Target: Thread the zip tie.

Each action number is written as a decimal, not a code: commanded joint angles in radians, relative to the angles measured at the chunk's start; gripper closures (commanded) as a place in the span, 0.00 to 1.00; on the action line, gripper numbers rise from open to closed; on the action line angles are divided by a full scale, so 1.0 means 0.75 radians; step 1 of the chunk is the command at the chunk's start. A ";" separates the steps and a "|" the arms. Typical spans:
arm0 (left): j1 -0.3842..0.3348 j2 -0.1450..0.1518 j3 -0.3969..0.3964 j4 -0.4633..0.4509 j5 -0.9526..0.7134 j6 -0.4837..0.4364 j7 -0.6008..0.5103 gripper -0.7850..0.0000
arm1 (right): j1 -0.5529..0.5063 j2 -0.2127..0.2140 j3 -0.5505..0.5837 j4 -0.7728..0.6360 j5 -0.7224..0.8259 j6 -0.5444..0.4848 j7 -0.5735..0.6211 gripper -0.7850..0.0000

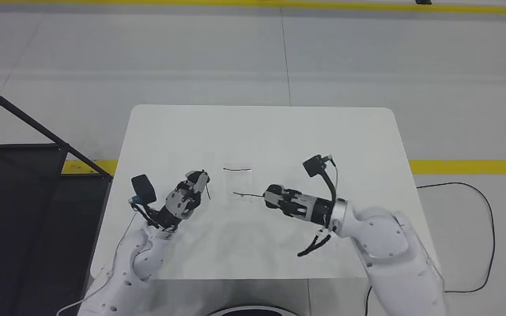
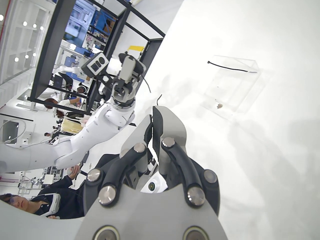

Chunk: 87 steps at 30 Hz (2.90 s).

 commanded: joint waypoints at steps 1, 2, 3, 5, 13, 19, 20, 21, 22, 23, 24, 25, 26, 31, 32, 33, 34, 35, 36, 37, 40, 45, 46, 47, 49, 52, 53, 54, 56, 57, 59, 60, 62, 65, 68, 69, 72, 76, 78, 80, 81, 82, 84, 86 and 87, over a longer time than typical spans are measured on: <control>0.000 0.000 -0.001 0.000 -0.007 -0.002 -0.002 1.00 | -0.024 0.005 0.014 -0.011 0.019 -0.035 0.018 1.00; 0.000 0.000 -0.001 0.000 -0.007 -0.002 -0.002 1.00 | -0.024 0.005 0.014 -0.011 0.019 -0.035 0.018 1.00; 0.000 0.000 -0.001 0.000 -0.007 -0.002 -0.002 1.00 | -0.024 0.005 0.014 -0.011 0.019 -0.035 0.018 1.00; 0.000 0.000 -0.001 0.000 -0.007 -0.002 -0.002 1.00 | -0.024 0.005 0.014 -0.011 0.019 -0.035 0.018 1.00; 0.000 0.000 -0.001 0.000 -0.007 -0.002 -0.002 1.00 | -0.024 0.005 0.014 -0.011 0.019 -0.035 0.018 1.00; 0.006 -0.003 0.002 -0.025 0.005 0.045 0.007 1.00 | -0.027 0.005 -0.005 -0.010 0.011 -0.033 0.010 1.00; 0.014 -0.005 0.009 -0.036 0.023 0.066 0.027 1.00 | -0.024 0.006 -0.009 -0.007 0.019 -0.033 0.011 1.00; 0.019 -0.008 0.016 -0.043 0.032 0.073 0.057 1.00 | -0.022 0.006 -0.012 -0.004 0.038 -0.040 0.010 1.00; 0.022 -0.010 0.023 -0.042 0.042 0.072 0.086 1.00 | -0.020 0.007 -0.012 -0.001 0.055 -0.050 0.012 1.00; 0.023 -0.011 0.028 -0.038 0.055 0.070 0.111 1.00 | -0.020 0.008 -0.010 0.001 0.076 -0.065 0.016 1.00; 0.022 -0.012 0.029 -0.033 0.075 0.075 0.142 1.00 | -0.022 0.009 -0.006 0.003 0.101 -0.079 0.016 1.00; 0.022 -0.014 0.033 -0.027 0.104 0.086 0.172 1.00 | -0.026 0.010 -0.001 0.006 0.126 -0.089 0.008 1.00; 0.022 -0.015 0.039 -0.020 0.132 0.097 0.203 1.00 | -0.030 0.011 0.003 0.007 0.151 -0.098 0.002 1.00; 0.013 -0.023 0.075 0.021 0.222 0.116 0.315 1.00 | -0.049 0.016 0.014 0.014 0.302 -0.162 0.025 1.00; 0.009 -0.025 0.083 0.028 0.235 0.119 0.328 1.00 | -0.046 0.018 0.010 0.023 0.359 -0.176 0.067 1.00; 0.005 -0.026 0.092 0.035 0.245 0.125 0.339 1.00 | -0.039 0.020 0.014 0.038 0.419 -0.181 0.103 1.00; -0.002 -0.029 0.102 0.041 0.257 0.130 0.347 1.00 | -0.029 0.022 0.019 0.051 0.469 -0.183 0.129 1.00; -0.008 -0.031 0.113 0.049 0.266 0.134 0.353 1.00 | -0.020 0.024 0.021 0.064 0.503 -0.183 0.153 1.00; -0.015 -0.033 0.124 0.056 0.272 0.138 0.359 1.00 | -0.011 0.025 0.022 0.076 0.527 -0.174 0.165 1.00; -0.023 -0.036 0.135 0.062 0.277 0.140 0.366 1.00 | -0.003 0.025 0.025 0.084 0.537 -0.165 0.156 1.00; -0.041 -0.044 0.164 0.077 0.293 0.163 0.397 1.00 | 0.001 0.023 0.016 0.091 0.537 -0.132 0.081 1.00; -0.061 -0.058 0.205 0.102 0.335 0.241 0.470 1.00 | -0.019 0.017 -0.011 0.069 0.468 -0.075 -0.113 1.00; -0.064 -0.061 0.212 0.108 0.340 0.256 0.486 1.00 | -0.019 0.016 -0.016 0.064 0.454 -0.057 -0.139 1.00; -0.066 -0.063 0.219 0.113 0.344 0.266 0.500 1.00 | -0.022 0.015 -0.021 0.060 0.442 -0.040 -0.169 1.00; -0.072 -0.068 0.229 0.123 0.346 0.284 0.528 1.00 | -0.025 0.013 -0.032 0.049 0.413 -0.004 -0.212 1.00; -0.075 -0.074 0.240 0.133 0.344 0.312 0.565 1.00 | -0.029 0.012 -0.045 0.036 0.394 0.022 -0.249 1.00; -0.075 -0.076 0.242 0.137 0.338 0.320 0.570 1.00 | -0.029 0.012 -0.050 0.035 0.388 0.028 -0.250 1.00; -0.076 -0.078 0.244 0.138 0.331 0.329 0.575 1.00 | -0.027 0.013 -0.055 0.033 0.383 0.034 -0.245 1.00; -0.079 -0.081 0.247 0.140 0.328 0.344 0.580 1.00 | -0.023 0.013 -0.062 0.031 0.376 0.039 -0.244 1.00; -0.080 -0.083 0.249 0.142 0.326 0.346 0.580 1.00 | -0.022 0.013 -0.066 0.031 0.374 0.040 -0.243 1.00; -0.083 -0.085 0.251 0.146 0.323 0.350 0.581 1.00 | -0.019 0.013 -0.075 0.033 0.373 0.041 -0.243 1.00; -0.083 -0.086 0.251 0.147 0.321 0.352 0.582 1.00 | -0.015 0.013 -0.079 0.034 0.375 0.040 -0.236 1.00; -0.084 -0.088 0.253 0.149 0.322 0.356 0.582 1.00 | -0.011 0.013 -0.083 0.038 0.379 0.038 -0.237 1.00; -0.087 -0.090 0.255 0.154 0.324 0.361 0.577 1.00 | -0.010 0.012 -0.092 0.041 0.382 0.027 -0.244 1.00; -0.088 -0.093 0.257 0.157 0.323 0.364 0.574 1.00 | -0.006 0.012 -0.098 0.047 0.388 0.025 -0.248 1.00; -0.089 -0.094 0.258 0.158 0.326 0.364 0.573 1.00 | -0.004 0.012 -0.099 0.049 0.391 0.026 -0.250 1.00; -0.091 -0.096 0.260 0.160 0.328 0.364 0.568 1.00 | 0.003 0.012 -0.101 0.056 0.401 0.029 -0.250 1.00; -0.093 -0.098 0.261 0.162 0.334 0.360 0.564 1.00 | 0.014 0.012 -0.104 0.065 0.409 0.036 -0.253 1.00; -0.094 -0.099 0.260 0.163 0.337 0.359 0.563 1.00 | 0.021 0.012 -0.108 0.069 0.410 0.046 -0.253 1.00; -0.094 -0.099 0.260 0.164 0.338 0.356 0.563 1.00 | 0.028 0.012 -0.112 0.073 0.410 0.055 -0.254 1.00; -0.093 -0.100 0.259 0.164 0.338 0.355 0.563 1.00 | 0.032 0.012 -0.113 0.075 0.410 0.059 -0.256 1.00; -0.092 -0.100 0.259 0.163 0.340 0.354 0.565 1.00 | 0.034 0.011 -0.115 0.076 0.412 0.063 -0.256 1.00; -0.091 -0.101 0.257 0.163 0.342 0.353 0.567 1.00 | 0.039 0.011 -0.119 0.078 0.412 0.070 -0.256 1.00; -0.090 -0.101 0.255 0.163 0.344 0.353 0.567 1.00 | 0.043 0.011 -0.122 0.079 0.412 0.074 -0.258 1.00; -0.090 -0.102 0.255 0.162 0.345 0.354 0.568 1.00 | 0.045 0.011 -0.123 0.081 0.412 0.077 -0.261 1.00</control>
